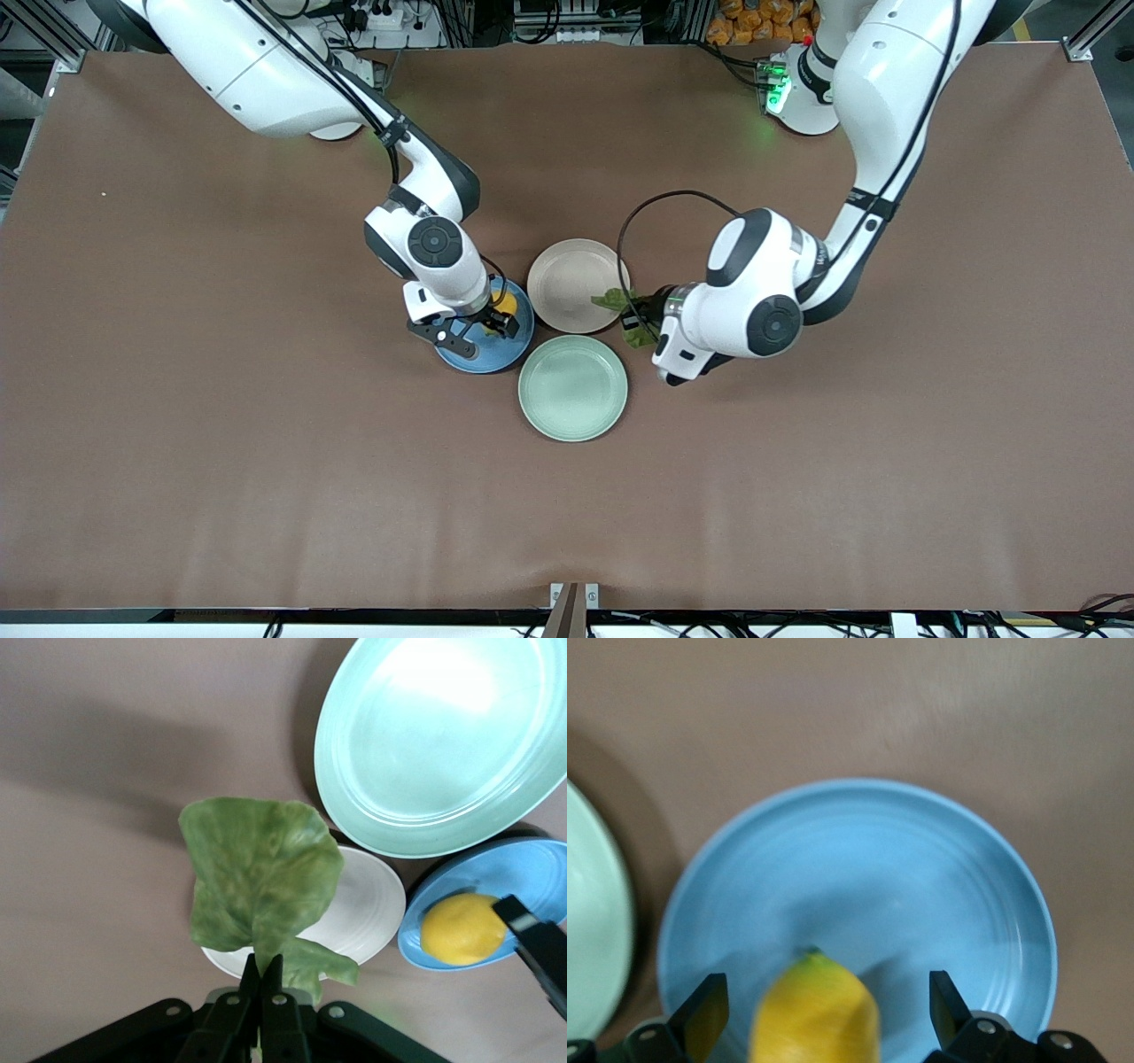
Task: Place lemon and lettuce in plates
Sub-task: 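Release the lemon onto the blue plate and withdraw the right gripper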
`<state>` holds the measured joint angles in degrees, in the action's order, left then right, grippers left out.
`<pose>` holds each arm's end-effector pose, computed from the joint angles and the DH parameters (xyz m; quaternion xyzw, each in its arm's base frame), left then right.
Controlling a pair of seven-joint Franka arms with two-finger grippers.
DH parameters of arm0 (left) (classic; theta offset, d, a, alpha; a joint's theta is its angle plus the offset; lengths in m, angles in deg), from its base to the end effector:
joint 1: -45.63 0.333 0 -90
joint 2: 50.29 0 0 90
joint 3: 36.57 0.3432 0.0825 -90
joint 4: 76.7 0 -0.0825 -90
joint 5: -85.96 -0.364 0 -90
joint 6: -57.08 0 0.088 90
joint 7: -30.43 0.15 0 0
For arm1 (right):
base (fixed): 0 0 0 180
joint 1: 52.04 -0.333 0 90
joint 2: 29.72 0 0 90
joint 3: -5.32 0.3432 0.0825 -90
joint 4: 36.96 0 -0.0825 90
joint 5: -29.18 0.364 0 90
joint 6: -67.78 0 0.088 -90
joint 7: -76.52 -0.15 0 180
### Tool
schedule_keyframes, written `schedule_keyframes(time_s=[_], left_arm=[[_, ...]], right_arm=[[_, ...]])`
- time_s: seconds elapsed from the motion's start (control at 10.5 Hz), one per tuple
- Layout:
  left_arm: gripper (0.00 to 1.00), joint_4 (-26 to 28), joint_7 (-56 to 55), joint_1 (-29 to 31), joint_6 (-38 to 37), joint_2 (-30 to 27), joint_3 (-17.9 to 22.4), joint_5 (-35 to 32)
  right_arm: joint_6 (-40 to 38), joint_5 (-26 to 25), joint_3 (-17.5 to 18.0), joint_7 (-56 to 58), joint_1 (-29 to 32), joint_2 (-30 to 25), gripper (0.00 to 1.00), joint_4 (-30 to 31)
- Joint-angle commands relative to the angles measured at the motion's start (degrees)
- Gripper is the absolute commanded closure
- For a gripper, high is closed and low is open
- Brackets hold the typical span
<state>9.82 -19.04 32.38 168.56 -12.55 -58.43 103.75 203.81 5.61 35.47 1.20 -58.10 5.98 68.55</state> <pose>0.5616 -0.3867 0.2888 0.9392 0.2135 -0.2374 0.1266 0.5422 0.3506 0.2196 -0.9725 0.2326 -0.0012 0.0125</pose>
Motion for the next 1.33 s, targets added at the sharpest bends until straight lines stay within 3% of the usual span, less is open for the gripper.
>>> schedule_keyframes(time_s=[0.0,0.38,0.57,0.86,1.24], left_arm=[[1.0,0.4,-7.55,-3.88,3.81,0.5,0.41,1.1],[1.0,1.01,-17.32,-7.49,7.08,2.35,0.5,1.19],[1.0,1.54,-19.07,-6.53,7.17,3.39,0.5,2.76],[1.0,1.37,-21.1,-7.06,8.31,5.33,0.58,4.0],[1.0,1.45,-22.68,-8.28,10.15,6.12,0.58,4.79]], right_arm=[[-2.6,0.7,2.19,-0.36,3.24,-5.79,0.0,-0.13],[-10.93,12.46,1.67,16.39,5.62,-12.13,0.0,-6.61],[-19.01,15.38,0.01,24.39,6.23,-13.72,0.0,-12.33],[-24.65,28.97,-9.11,42.92,5.97,-20.47,0.0,-13.41],[-35.9,30.07,-18.34,57.7,5.97,-25.32,0.0,-15.16]])
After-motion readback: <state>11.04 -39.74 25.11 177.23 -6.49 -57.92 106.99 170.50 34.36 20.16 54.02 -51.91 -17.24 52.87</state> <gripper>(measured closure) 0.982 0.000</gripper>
